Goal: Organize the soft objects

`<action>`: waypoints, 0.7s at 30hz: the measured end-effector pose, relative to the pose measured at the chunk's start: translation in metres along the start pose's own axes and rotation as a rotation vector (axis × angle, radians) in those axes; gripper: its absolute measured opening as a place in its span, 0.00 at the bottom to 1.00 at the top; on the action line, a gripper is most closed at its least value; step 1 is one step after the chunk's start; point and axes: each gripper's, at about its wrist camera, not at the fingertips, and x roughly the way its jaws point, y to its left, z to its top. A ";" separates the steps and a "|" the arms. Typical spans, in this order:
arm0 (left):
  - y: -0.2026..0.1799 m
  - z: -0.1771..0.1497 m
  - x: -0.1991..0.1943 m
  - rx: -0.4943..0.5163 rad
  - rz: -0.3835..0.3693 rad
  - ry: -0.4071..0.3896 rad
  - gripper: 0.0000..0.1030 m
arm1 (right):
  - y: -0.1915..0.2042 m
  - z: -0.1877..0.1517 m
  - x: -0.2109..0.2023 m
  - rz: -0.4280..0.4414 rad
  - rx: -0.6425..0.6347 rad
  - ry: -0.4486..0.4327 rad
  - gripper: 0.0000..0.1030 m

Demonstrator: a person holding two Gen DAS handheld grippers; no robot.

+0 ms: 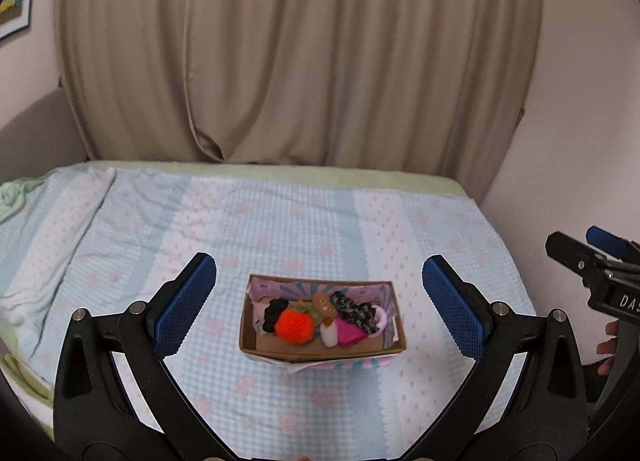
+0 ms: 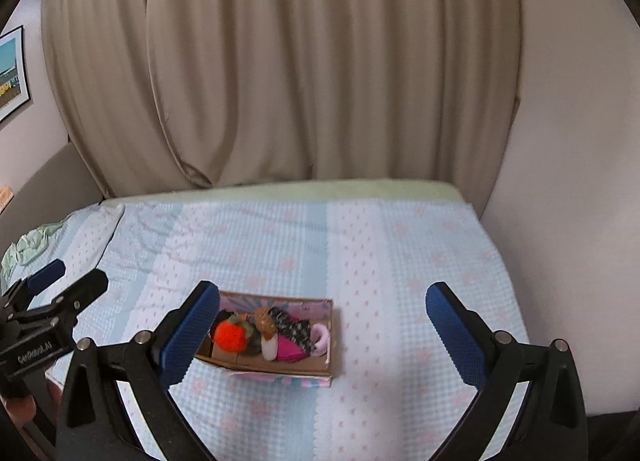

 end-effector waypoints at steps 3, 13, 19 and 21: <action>-0.012 -0.003 -0.019 0.003 0.012 -0.028 1.00 | -0.005 -0.002 -0.016 -0.004 -0.008 -0.032 1.00; -0.046 -0.015 -0.057 0.055 0.058 -0.121 1.00 | -0.020 -0.017 -0.042 -0.033 -0.020 -0.110 1.00; -0.058 -0.013 -0.063 0.068 0.061 -0.155 1.00 | -0.031 -0.017 -0.053 -0.040 -0.004 -0.144 1.00; -0.061 -0.013 -0.065 0.076 0.066 -0.166 1.00 | -0.033 -0.017 -0.054 -0.039 -0.001 -0.152 1.00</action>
